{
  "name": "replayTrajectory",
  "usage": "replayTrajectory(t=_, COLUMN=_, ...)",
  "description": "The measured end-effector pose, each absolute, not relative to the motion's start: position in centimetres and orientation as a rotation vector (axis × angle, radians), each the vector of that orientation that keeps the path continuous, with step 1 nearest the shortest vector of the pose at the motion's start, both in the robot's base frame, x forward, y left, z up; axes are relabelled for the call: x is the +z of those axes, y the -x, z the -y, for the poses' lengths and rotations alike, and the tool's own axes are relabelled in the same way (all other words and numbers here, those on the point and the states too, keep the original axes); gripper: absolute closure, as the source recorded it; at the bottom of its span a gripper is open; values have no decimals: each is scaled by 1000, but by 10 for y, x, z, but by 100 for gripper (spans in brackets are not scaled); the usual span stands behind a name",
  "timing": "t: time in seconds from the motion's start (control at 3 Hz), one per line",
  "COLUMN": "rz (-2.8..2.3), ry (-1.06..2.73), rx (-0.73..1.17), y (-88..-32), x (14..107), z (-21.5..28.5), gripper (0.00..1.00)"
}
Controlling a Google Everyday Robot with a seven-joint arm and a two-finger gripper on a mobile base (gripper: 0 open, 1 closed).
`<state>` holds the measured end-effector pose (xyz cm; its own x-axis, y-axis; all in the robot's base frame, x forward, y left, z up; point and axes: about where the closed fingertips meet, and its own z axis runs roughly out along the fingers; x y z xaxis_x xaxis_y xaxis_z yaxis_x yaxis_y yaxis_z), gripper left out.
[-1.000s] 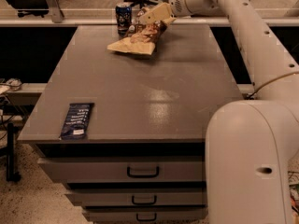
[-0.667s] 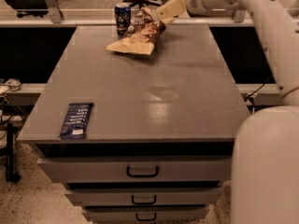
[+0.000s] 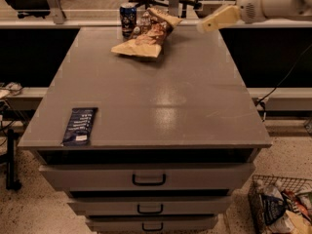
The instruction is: Move brown chip bag near pepsi can
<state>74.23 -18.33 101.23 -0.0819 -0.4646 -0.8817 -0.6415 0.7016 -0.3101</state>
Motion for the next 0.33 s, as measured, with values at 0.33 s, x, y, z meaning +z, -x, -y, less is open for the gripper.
replayTrajectory(t=0.33, rz=-1758, ry=883, rx=180, y=-734, x=995, z=198, gripper=0)
